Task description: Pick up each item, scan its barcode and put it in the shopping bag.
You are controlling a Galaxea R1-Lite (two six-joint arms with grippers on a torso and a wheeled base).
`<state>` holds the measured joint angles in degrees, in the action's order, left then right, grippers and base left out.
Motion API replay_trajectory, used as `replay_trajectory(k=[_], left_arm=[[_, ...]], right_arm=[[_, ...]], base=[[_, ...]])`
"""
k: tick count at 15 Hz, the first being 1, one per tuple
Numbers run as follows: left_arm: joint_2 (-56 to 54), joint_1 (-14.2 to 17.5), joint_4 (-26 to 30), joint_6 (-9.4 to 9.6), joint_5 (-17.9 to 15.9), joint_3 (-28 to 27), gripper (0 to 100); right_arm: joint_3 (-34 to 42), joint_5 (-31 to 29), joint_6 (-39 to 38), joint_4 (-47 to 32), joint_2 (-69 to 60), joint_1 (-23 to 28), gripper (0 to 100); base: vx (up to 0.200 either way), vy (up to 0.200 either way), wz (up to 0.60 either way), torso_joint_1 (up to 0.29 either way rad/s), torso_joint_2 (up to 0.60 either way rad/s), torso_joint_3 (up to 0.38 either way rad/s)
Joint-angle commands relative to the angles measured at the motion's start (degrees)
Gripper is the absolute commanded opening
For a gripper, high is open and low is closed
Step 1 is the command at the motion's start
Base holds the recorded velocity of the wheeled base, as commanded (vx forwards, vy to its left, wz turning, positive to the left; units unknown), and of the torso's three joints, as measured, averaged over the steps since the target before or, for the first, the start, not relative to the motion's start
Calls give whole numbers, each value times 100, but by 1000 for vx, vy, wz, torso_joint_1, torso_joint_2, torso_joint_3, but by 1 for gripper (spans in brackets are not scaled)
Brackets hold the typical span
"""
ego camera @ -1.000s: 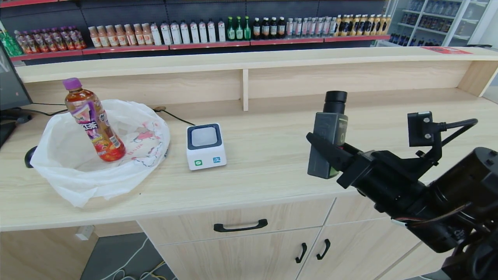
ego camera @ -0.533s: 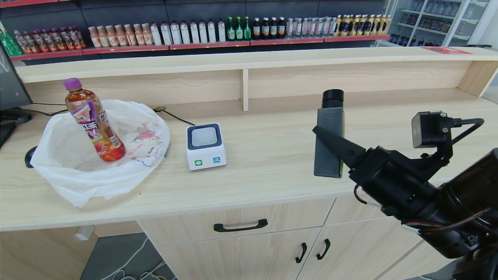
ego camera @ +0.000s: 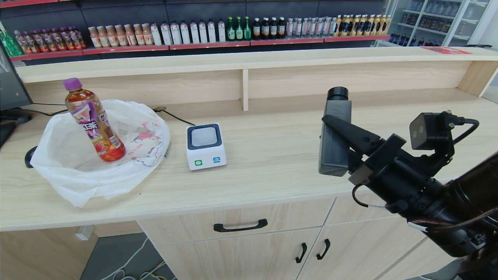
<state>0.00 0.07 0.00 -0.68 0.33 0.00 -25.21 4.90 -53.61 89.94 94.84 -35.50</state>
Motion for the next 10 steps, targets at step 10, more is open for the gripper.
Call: replay_trajectory(k=[10], left_arm=[[0,1,0,-2,2,0,100]], right_arm=[[552,2,-2338,6,-572,-282,0]], base=[[0,0,0,0,0,0]])
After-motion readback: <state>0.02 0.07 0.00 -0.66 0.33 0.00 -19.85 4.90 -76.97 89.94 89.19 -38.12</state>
